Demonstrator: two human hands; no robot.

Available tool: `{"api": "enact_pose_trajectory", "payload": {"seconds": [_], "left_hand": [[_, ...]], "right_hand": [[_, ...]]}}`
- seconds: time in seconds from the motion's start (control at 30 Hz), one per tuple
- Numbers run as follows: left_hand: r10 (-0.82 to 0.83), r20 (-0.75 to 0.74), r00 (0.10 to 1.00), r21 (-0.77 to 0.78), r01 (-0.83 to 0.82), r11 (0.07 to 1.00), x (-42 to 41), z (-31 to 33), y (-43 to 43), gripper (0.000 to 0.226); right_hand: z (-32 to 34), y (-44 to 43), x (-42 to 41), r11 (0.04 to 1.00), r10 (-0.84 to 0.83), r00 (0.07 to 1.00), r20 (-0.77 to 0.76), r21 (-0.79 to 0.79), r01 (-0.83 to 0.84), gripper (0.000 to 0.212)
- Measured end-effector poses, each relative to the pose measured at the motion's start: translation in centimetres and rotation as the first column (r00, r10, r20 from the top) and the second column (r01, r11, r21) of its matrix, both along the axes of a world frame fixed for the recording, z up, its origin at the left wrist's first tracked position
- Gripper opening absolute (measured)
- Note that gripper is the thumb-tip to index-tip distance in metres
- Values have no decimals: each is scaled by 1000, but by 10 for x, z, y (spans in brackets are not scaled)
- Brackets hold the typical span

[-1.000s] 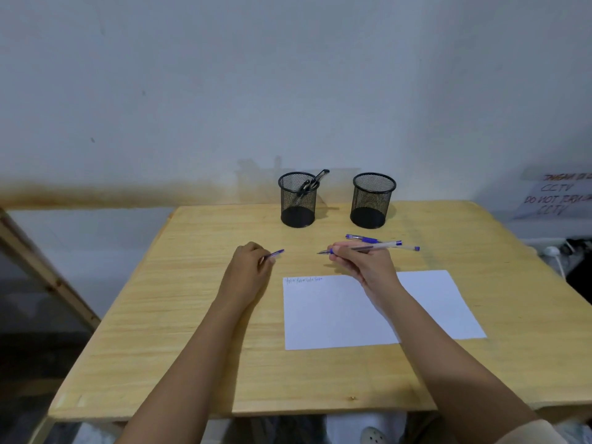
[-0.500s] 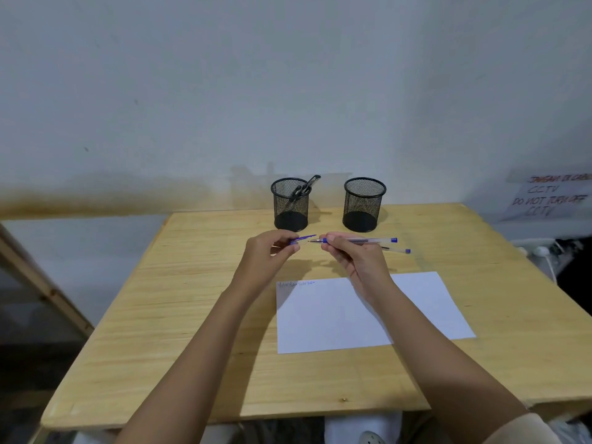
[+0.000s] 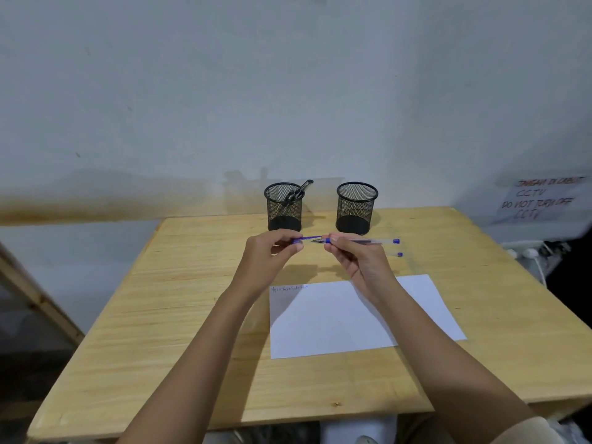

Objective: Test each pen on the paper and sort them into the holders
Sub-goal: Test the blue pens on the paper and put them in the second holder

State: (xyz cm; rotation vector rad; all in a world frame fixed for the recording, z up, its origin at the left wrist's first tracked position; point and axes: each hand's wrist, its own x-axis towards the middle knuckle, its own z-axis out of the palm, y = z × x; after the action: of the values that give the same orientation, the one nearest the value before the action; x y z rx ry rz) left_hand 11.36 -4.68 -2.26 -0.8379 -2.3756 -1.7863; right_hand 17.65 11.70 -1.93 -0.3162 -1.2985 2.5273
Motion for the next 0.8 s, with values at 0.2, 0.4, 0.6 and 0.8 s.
{"api": "enact_pose_trajectory", "payload": {"seconds": [0.2, 0.4, 0.6, 0.8], "left_hand": [[-64, 44, 997, 28, 62, 998, 4, 6, 12, 19], [-108, 0, 994, 58, 107, 993, 1, 15, 23, 20], [-108, -29, 994, 98, 110, 989, 1, 21, 36, 22], [-126, 43, 991, 114, 121, 986, -1, 14, 38, 20]], "right_hand": [[4, -1, 2, 997, 64, 998, -8, 38, -63, 7], [19, 12, 6, 976, 77, 994, -79, 210, -59, 10], [18, 21, 8, 982, 53, 993, -105, 185, -33, 12], [11, 24, 6, 985, 65, 994, -86, 165, -50, 19]]}}
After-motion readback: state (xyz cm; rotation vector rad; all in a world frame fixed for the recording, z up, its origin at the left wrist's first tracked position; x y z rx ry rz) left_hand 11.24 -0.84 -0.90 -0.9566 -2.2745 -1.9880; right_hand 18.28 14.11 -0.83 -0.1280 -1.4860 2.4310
